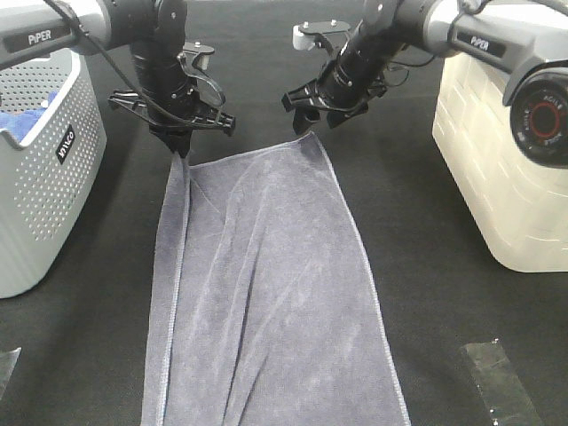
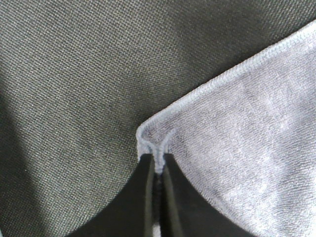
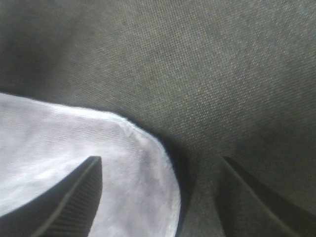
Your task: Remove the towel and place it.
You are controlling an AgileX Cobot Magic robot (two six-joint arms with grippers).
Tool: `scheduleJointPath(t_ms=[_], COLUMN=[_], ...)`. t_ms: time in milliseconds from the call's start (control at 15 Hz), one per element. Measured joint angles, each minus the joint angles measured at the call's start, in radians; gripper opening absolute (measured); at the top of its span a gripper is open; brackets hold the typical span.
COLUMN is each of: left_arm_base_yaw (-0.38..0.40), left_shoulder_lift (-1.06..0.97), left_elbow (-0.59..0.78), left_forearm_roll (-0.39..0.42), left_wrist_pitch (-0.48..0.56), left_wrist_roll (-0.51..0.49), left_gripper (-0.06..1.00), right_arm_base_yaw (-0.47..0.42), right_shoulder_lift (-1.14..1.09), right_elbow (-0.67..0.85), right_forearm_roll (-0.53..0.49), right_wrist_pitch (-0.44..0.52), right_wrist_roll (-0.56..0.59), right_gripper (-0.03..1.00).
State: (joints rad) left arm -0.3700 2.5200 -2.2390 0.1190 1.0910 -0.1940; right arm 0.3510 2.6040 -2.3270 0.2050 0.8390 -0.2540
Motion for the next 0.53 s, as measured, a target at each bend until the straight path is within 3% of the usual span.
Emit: scheduleJointPath(t_ms=[533], left_arm_base_yaw=[0.000], left_shoulder_lift=[0.000], left_elbow=[0.000], left_forearm_roll=[0.000], left_wrist_pitch=[0.000], left_wrist_roll=[-0.001], left_gripper=[0.01], right_arm_base_yaw=[0.000], right_shoulder_lift=[0.055], right_elbow=[0.000], right_forearm_roll=[-0.021], right_wrist_pitch=[-0.075], right_wrist_roll=[0.002], right_gripper=[0.61])
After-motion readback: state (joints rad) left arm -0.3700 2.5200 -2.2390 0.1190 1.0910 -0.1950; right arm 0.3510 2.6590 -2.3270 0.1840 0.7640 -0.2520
